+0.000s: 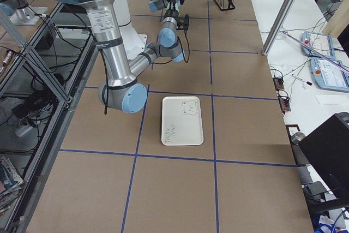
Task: Left arm grabs green cup and hands to right arm on tray
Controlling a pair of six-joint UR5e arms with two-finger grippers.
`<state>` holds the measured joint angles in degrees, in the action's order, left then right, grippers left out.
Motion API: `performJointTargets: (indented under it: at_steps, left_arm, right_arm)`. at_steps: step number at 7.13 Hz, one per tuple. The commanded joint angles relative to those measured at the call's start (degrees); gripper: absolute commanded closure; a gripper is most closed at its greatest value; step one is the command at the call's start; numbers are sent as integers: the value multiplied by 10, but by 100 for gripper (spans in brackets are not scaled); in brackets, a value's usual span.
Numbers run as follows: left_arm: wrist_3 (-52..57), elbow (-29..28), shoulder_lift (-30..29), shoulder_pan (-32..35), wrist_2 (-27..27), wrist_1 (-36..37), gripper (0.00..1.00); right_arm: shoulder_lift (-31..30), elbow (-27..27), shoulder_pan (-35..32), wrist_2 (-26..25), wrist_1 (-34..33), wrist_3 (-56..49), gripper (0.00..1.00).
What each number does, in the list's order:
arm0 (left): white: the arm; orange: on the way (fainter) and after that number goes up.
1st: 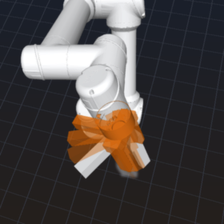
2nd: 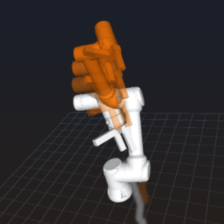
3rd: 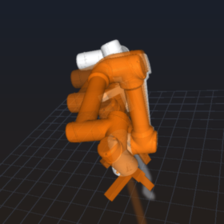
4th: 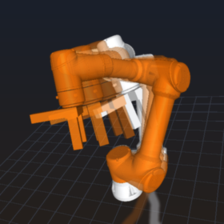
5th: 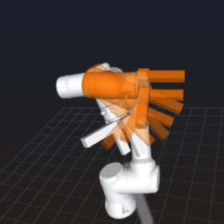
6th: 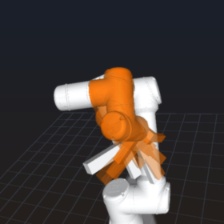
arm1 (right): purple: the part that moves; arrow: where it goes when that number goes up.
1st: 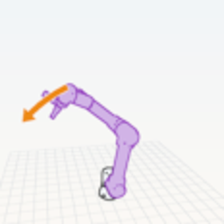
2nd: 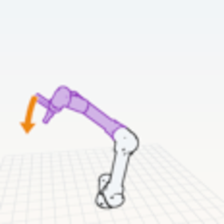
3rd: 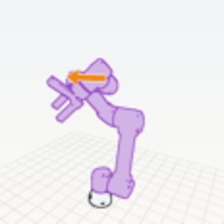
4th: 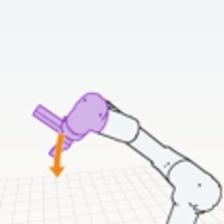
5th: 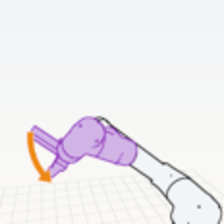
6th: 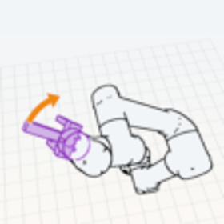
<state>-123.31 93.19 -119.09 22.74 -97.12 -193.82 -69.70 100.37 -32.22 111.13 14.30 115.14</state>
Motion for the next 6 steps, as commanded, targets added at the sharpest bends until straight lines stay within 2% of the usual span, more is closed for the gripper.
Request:
performJointTargets:
  at_steps: [1, 3, 4, 5, 6]
  left_arm:
    - [0, 1, 0, 0, 0, -1, 81]
    - [0, 1, 0, 0, 0, 0, 81]
    - [0, 1, 0, 0, 0, 0, 80]
    - [0, 1, 0, 0, 1, 0, 80]
    - [0, 1, -1, -1, 0, 0, 80]
  right_arm:
    - [0, -1, 1, -1, -1, 0, 55]
    - [-1, -1, 3, -6, -1, 0, 57]
    - [-1, -1, 3, -6, -1, 0, 61]
    - [-1, -1, 4, -6, -1, 0, 72]
    - [-1, 0, 4, -6, -1, 0, 75]
